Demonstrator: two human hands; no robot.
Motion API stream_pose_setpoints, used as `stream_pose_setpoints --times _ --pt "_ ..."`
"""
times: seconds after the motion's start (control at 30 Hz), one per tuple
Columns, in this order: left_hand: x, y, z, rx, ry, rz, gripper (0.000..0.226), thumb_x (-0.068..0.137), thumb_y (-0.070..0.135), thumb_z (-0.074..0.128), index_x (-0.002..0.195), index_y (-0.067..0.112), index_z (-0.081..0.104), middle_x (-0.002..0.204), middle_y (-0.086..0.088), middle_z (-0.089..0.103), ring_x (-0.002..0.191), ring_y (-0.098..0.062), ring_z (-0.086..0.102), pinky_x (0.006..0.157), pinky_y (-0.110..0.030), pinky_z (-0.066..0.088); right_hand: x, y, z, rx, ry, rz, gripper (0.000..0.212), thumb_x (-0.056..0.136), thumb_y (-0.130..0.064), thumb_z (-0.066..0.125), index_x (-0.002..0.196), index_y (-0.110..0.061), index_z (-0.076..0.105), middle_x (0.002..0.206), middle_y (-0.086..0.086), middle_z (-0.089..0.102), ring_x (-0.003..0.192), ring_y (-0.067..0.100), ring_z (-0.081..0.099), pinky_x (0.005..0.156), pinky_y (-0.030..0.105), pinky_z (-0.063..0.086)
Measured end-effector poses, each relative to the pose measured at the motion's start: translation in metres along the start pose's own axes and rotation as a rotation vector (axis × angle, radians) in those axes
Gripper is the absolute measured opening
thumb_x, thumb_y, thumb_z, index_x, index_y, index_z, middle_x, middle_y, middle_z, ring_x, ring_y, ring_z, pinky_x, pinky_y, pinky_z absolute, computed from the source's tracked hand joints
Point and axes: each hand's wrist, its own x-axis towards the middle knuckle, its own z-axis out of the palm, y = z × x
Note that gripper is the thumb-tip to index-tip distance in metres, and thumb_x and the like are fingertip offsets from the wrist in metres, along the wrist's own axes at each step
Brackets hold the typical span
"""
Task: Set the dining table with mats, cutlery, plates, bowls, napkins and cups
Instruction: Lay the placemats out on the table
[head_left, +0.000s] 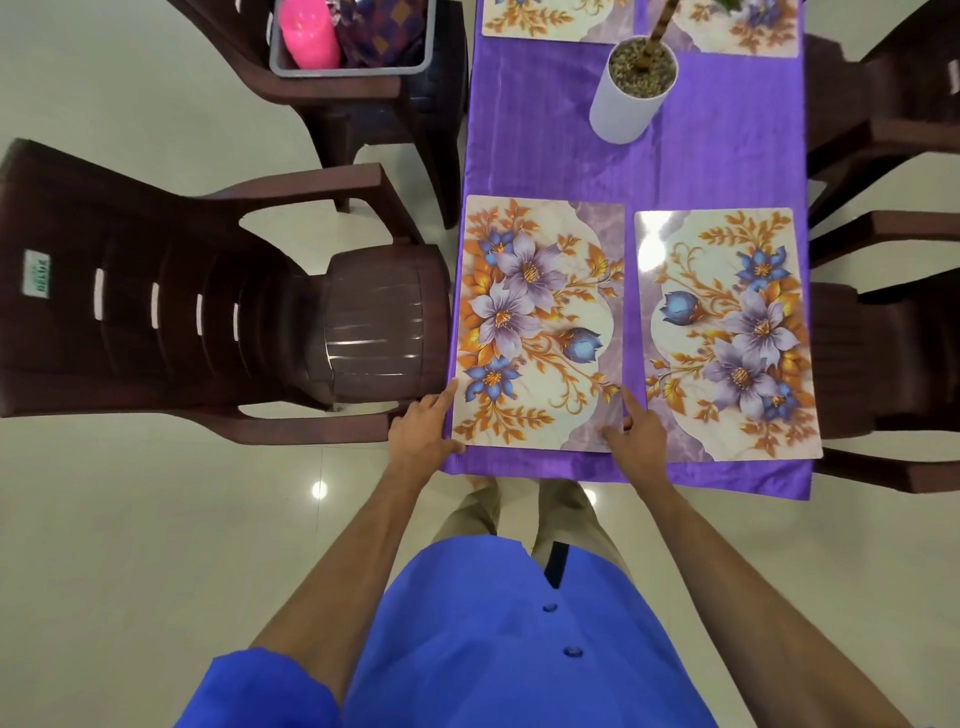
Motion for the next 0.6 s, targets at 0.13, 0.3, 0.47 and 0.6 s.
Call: stream_pose_setpoints --times 0.13,0.3,0.47,0.6 --pt "0.006 0.002 0.000 0.045 0.017 0.017 0.102 0.092 0.045 0.076 0.166 0.030 0.007 0.144 -0.005 0.051 0.131 -0.024 0.054 0.104 -0.050 0.054 0.003 -0.002 0.001 0.008 -0.024 -0.011 0.062 0.097 -0.022 0.069 0.153 -0.017 0.044 0.114 0.015 0.064 0.105 0.032 0.063 0.087 0.040 0.058" --pt "0.008 0.003 0.000 -0.004 0.014 0.010 0.099 0.094 0.045 0.073 0.166 0.031 0.006 0.142 -0.006 0.051 0.129 -0.024 0.056 0.100 -0.048 0.056 0.007 -0.009 -0.001 -0.012 -0.036 -0.043 0.063 0.098 -0.016 0.067 0.155 -0.015 0.041 0.125 0.018 0.060 0.117 0.034 0.058 0.089 0.030 0.047" --pt "0.009 0.003 0.003 -0.072 0.006 0.009 0.100 0.095 0.045 0.072 0.166 0.034 0.003 0.142 -0.006 0.052 0.129 -0.026 0.057 0.099 -0.049 0.057 0.012 -0.009 -0.002 -0.048 -0.049 -0.033 0.063 0.099 -0.017 0.066 0.156 -0.013 0.039 0.138 0.021 0.056 0.128 0.039 0.054 0.102 0.041 0.050" --pt "0.010 -0.002 0.002 -0.100 -0.004 0.015 0.099 0.094 0.049 0.071 0.165 0.038 0.003 0.139 -0.006 0.054 0.127 -0.026 0.058 0.096 -0.048 0.058 0.013 -0.009 0.000 -0.048 -0.055 -0.028 0.066 0.100 -0.018 0.065 0.158 -0.015 0.035 0.143 0.021 0.052 0.132 0.039 0.051 0.105 0.042 0.049"
